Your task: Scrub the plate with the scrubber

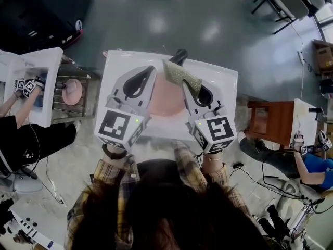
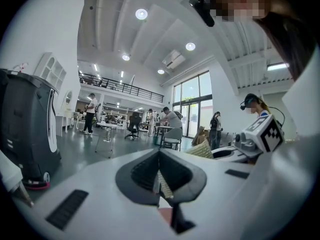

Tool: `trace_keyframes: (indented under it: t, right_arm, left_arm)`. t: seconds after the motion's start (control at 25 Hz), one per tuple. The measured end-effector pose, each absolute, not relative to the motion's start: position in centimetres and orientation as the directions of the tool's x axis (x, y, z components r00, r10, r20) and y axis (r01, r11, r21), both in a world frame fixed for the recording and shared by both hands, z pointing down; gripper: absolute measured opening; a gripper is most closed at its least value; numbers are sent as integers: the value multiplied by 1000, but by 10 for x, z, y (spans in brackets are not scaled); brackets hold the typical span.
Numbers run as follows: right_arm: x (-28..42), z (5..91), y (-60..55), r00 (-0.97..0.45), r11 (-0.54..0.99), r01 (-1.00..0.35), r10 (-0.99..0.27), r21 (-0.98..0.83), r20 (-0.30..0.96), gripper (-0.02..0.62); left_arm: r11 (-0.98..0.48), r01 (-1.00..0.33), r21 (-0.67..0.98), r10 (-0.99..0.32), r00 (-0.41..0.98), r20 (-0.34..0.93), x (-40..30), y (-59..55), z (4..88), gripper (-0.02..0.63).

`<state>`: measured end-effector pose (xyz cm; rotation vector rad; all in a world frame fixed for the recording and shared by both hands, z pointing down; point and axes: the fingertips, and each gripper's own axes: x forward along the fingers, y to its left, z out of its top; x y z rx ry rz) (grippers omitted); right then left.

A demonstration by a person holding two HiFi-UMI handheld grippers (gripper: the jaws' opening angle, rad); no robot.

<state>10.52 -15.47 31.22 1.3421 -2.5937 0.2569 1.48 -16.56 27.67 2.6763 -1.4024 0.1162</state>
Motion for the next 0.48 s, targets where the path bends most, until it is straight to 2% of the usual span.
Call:
trace_keyframes:
  t: [0.48]
  right_arm:
    - [106, 346, -148, -566, 573, -815, -755, -86, 331, 78]
  left_arm:
    - [-565, -819, 96, -796, 572, 198, 13, -171, 322, 14]
